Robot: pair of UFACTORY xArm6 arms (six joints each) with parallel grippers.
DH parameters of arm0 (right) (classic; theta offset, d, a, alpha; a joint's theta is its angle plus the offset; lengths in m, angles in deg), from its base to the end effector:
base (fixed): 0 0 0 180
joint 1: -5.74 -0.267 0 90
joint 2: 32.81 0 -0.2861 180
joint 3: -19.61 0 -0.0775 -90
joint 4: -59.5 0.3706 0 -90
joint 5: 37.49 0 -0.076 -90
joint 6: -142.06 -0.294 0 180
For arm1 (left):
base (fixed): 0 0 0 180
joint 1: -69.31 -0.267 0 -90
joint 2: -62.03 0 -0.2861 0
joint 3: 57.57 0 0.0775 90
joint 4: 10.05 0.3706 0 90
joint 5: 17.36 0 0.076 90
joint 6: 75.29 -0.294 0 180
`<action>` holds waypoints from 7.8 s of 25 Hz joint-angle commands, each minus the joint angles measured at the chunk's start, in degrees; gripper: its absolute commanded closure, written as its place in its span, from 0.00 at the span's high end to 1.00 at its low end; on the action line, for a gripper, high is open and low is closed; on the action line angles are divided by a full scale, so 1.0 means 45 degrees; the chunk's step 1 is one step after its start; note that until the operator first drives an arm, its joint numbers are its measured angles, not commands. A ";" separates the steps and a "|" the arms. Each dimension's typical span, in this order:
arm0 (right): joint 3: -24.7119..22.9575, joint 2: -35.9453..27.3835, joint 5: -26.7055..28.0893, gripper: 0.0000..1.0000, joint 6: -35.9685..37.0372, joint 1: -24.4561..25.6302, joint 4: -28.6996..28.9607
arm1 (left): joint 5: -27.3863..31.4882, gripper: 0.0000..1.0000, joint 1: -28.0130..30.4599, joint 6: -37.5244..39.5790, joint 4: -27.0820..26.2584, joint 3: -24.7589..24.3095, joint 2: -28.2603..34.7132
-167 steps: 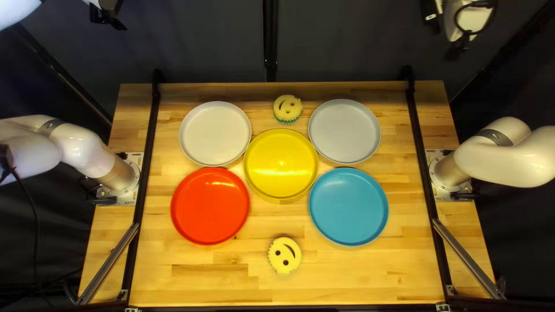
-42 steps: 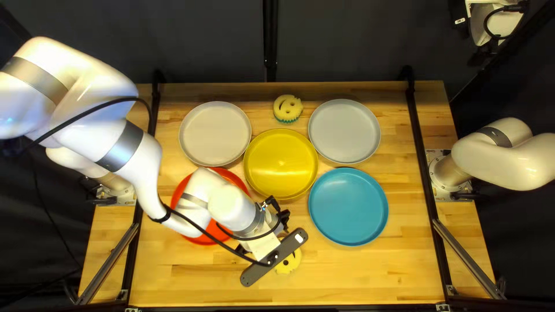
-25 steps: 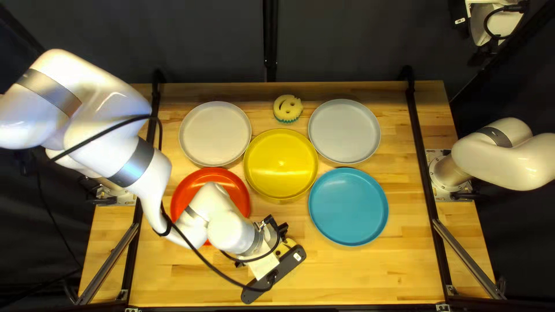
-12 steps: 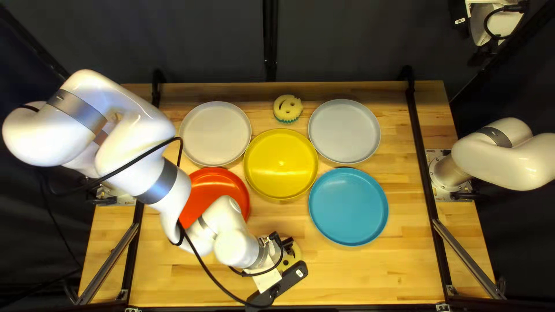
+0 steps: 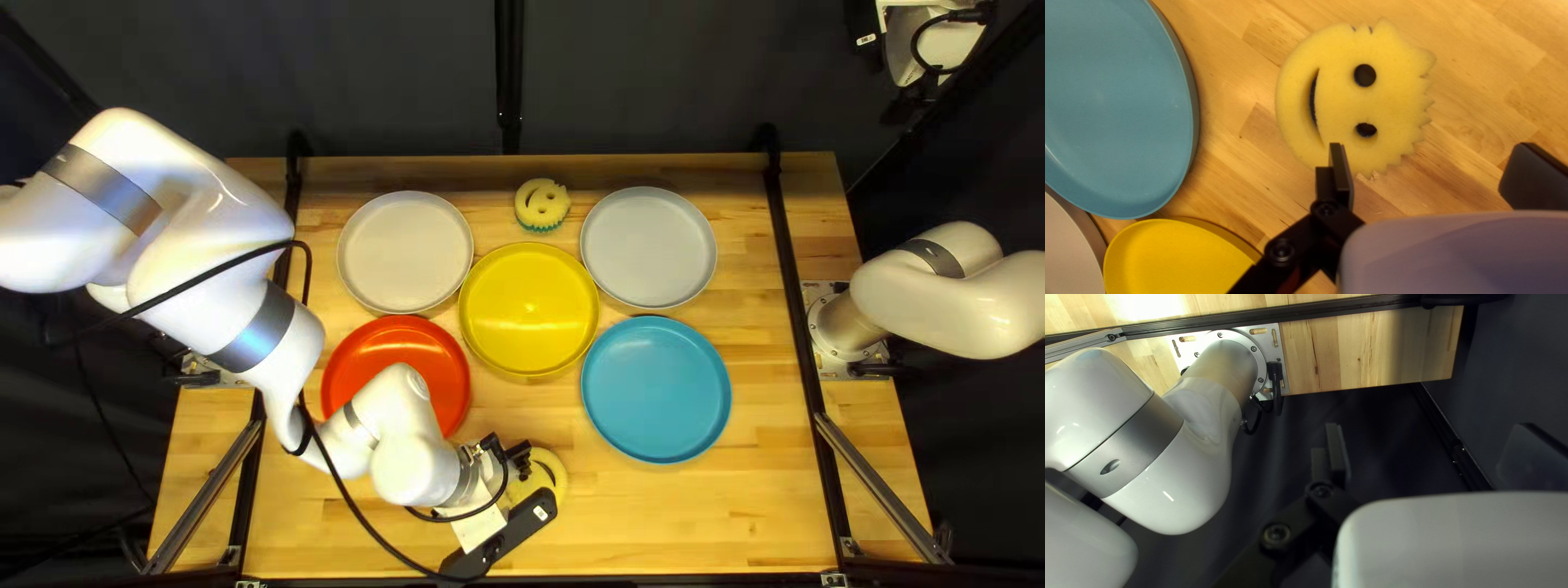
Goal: Pick up sponge and scrub the plate
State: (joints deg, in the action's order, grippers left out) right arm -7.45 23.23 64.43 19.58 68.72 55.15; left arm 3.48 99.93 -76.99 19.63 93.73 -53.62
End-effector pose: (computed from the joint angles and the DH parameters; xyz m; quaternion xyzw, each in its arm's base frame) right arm 0.0925 -0.2320 0.3271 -0.9969 0.0537 0.0542 0.0194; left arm 0.4861 -0.2684 0.0067 -0.8579 0.4835 -0.1509 0.0863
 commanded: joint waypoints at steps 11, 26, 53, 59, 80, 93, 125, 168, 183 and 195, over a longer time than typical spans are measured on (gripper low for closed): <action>0.0000 0.0000 0.0000 1.00 0.0000 0.0000 0.0000 | 0.0027 1.00 0.0015 0.1517 0.1538 0.0332 -0.0290; 0.0000 0.0000 0.0000 1.00 0.0000 0.0000 0.0000 | -0.0983 1.00 -0.0370 0.1662 0.2368 0.0382 -0.0871; 0.0000 0.0000 0.0000 1.00 0.0000 0.0000 0.0000 | -0.1017 0.00 -0.0376 0.1496 0.2286 0.0373 -0.0855; 0.0000 0.0000 0.0000 1.00 0.0000 0.0000 0.0000 | -0.1017 1.00 -0.0376 0.1496 0.2286 0.0373 -0.0855; 0.0000 0.0000 0.0000 1.00 0.0000 0.0000 0.0000 | -0.0898 1.00 -0.0409 0.2201 0.3205 0.0917 -0.1409; 0.0000 0.0000 0.0000 1.00 0.0000 0.0000 0.0000 | -0.0975 0.00 -0.0404 0.2412 0.3368 0.0658 -0.1223; 0.0000 0.0000 0.0000 1.00 0.0000 0.0000 0.0000 | 0.2249 0.00 -0.0186 -0.1815 -0.2485 -0.2488 0.3625; 0.0000 0.0000 0.0000 1.00 0.0000 0.0000 0.0000 | 0.1328 0.00 -0.3329 -0.6423 -0.6284 -0.7718 0.7599; 0.0000 0.0000 0.0000 1.00 0.0000 0.0000 0.0000 | 0.1059 0.00 -0.3364 -0.8349 -0.8324 -0.8509 0.8133; 0.0000 0.0000 0.0000 1.00 0.0000 0.0000 0.0000 | 0.0638 0.00 -0.0572 -0.7446 -0.9686 -0.7402 0.6695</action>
State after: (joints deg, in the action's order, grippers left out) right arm -7.45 23.23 64.43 19.58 68.72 55.15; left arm 6.02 95.76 -111.45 -23.28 59.37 -22.80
